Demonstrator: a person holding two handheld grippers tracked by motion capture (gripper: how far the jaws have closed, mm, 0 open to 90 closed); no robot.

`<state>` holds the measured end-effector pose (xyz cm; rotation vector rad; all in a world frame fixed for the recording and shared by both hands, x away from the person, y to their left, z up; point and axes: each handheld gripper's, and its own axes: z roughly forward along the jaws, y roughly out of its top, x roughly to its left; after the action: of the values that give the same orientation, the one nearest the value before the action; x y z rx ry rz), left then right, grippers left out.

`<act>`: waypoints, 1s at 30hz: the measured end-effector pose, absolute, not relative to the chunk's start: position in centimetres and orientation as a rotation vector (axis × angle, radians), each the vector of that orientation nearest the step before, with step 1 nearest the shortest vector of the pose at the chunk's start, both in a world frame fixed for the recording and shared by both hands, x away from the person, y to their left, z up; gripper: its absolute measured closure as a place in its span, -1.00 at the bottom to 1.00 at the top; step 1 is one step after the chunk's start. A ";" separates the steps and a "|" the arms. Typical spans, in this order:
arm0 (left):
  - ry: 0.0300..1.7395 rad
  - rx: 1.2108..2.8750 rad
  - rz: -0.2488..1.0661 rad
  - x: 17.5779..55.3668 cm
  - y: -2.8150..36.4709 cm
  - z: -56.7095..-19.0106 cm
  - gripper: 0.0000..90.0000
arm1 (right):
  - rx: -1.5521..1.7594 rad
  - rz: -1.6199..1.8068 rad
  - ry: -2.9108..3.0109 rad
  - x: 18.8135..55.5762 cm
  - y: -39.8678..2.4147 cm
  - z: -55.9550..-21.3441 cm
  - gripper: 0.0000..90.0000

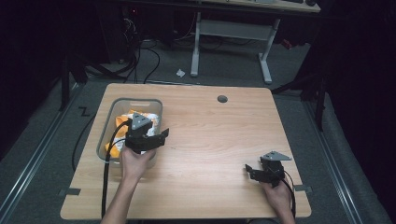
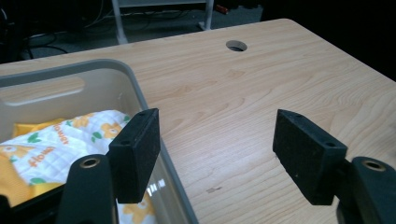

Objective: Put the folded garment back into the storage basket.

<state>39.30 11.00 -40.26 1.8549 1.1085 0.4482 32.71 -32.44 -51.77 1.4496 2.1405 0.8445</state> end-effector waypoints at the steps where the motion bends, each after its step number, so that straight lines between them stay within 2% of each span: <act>1: 1.108 1.855 0.448 39.3 11.0 -40.3 -0.28 | 1.450 0.844 2.141 32.7 -32.4 -51.8 -0.45; 30: 1.043 1.855 0.344 38.1 8.0 -41.3 -0.27 | 1.450 0.845 2.141 32.7 -32.4 -51.8 -0.45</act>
<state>38.13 8.02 -41.27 1.8547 1.0429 0.3438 32.70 -32.43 -51.77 1.4502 2.1406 0.8453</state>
